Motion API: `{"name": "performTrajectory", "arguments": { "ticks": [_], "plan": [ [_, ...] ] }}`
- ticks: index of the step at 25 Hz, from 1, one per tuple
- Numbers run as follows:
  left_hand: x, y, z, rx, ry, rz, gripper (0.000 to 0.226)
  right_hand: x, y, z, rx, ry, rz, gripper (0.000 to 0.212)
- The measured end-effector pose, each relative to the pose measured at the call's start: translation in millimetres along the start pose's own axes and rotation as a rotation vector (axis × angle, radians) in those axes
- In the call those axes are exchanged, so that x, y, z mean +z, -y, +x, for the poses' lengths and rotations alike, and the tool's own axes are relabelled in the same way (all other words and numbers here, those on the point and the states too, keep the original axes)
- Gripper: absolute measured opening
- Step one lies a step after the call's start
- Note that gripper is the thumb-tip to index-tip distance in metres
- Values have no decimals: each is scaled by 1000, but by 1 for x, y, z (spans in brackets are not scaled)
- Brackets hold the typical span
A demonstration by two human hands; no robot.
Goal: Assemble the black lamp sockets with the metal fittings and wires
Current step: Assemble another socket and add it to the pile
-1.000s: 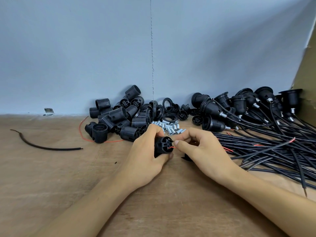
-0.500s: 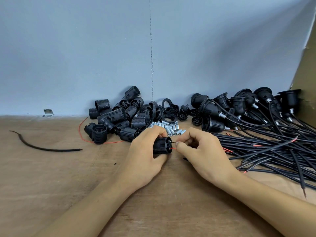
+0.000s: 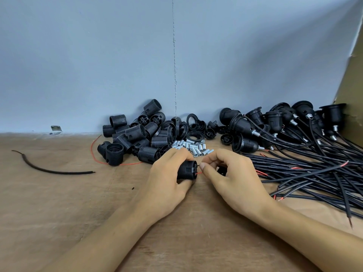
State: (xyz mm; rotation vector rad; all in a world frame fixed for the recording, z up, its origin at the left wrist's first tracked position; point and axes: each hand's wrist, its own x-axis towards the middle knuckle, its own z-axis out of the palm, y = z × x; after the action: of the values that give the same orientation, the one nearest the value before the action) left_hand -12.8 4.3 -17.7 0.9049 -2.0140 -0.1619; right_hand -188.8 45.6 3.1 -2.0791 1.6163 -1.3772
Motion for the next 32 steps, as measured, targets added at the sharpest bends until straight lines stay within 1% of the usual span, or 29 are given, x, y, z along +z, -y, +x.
{"name": "performTrajectory", "arguments": {
  "ticks": [2,8,11,14,18,22,27,32],
  "plan": [
    [0,-1,0,1,12,-2,36,0,0,0,-6,-1,6,9],
    [-1,-2,-1,8,22,-10,42,-1,1,0,-7,16,12,10],
    [-2,-2,-2,20,24,-20,38,-4,2,2,32,70,53,9],
    [-1,1,-2,27,23,-22,39,-6,1,3,76,120,89,9],
    [1,4,0,-7,4,-25,39,-5,-1,5,147,109,138,9],
    [2,3,-1,-9,-5,-3,38,-5,-3,6,197,134,114,17],
    [2,1,-2,19,27,14,42,-4,-1,7,186,172,66,22],
    [0,-3,-3,34,47,9,36,-5,0,7,149,204,86,31]
  ]
}}
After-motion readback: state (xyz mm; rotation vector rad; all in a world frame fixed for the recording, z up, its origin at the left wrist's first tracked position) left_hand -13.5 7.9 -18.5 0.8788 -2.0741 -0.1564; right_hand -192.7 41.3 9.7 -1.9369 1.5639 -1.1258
